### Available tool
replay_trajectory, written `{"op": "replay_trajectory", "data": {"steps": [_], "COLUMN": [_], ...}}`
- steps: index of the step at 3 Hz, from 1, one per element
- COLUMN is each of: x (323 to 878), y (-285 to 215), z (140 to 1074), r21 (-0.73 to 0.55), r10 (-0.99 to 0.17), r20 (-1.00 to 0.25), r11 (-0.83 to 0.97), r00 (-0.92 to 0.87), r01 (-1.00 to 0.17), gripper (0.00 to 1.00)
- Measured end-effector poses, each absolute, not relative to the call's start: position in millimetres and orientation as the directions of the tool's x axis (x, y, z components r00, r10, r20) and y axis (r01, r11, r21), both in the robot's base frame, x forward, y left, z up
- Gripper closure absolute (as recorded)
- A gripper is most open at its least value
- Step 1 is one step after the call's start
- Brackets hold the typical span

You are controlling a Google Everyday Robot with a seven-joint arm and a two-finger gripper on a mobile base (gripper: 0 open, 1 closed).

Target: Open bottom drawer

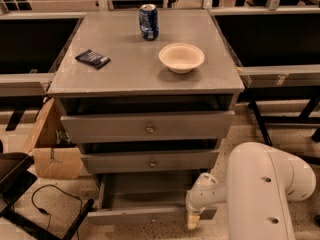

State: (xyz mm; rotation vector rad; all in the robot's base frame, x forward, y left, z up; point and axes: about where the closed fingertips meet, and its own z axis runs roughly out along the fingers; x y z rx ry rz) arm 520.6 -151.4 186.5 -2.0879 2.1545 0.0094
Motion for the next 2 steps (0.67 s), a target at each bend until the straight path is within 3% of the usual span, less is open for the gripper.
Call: {"op": "replay_trajectory", "data": {"steps": [2], "x": [439.4], "y": [-152.3], "z": [176.2], "r21": [0.111], "r10": [-0.984], "r20": [-0.132], "r11": [0.103], "r00": [-0.118], "r01": [-0.988], "gripper": [0.62]}}
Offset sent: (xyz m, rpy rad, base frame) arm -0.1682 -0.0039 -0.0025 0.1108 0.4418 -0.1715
